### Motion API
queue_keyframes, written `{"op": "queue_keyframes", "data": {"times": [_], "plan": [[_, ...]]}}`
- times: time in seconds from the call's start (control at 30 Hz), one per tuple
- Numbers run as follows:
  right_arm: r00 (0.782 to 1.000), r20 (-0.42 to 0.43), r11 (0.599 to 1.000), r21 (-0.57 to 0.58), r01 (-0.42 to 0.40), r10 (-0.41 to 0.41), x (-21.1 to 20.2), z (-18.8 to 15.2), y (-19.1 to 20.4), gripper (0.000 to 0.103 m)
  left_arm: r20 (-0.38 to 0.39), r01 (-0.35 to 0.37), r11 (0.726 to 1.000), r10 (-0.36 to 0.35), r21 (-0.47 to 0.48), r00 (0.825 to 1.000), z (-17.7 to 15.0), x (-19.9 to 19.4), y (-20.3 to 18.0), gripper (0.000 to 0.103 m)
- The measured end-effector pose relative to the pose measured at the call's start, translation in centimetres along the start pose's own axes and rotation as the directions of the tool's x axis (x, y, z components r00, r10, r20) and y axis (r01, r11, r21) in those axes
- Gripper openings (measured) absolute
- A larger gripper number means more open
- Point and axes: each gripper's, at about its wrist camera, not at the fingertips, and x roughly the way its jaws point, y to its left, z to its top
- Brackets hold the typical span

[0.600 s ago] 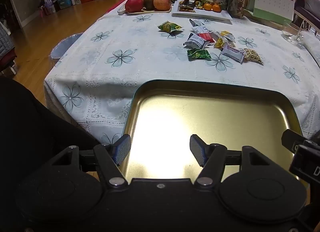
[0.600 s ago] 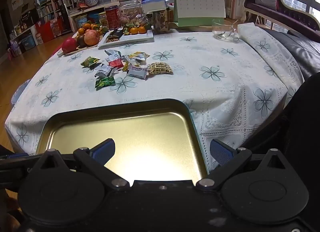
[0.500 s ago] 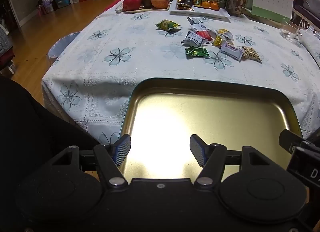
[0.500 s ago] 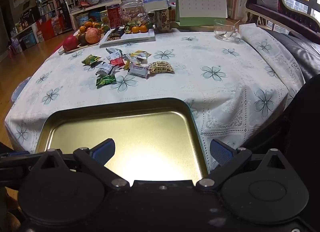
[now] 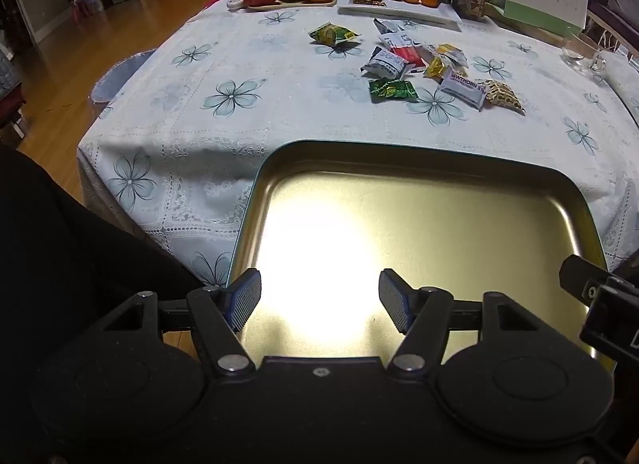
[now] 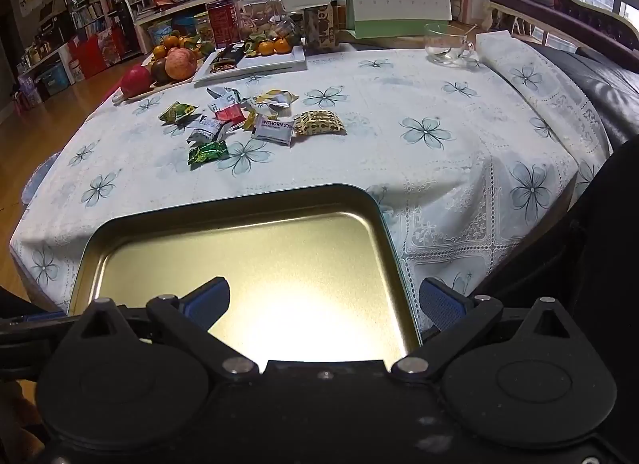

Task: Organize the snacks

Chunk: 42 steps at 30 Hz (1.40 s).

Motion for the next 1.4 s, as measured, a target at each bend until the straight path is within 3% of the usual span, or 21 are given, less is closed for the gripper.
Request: {"op": "queue_keyframes", "data": {"times": [1.4], "plan": [[1.000, -0.029, 1.000, -0.019, -0.007, 0.007, 0.21, -0.06, 0.07, 0.103, -0.003, -0.004, 1.000, 0.004, 0.026, 1.000, -0.11, -0.02, -0.40, 0.067]]}}
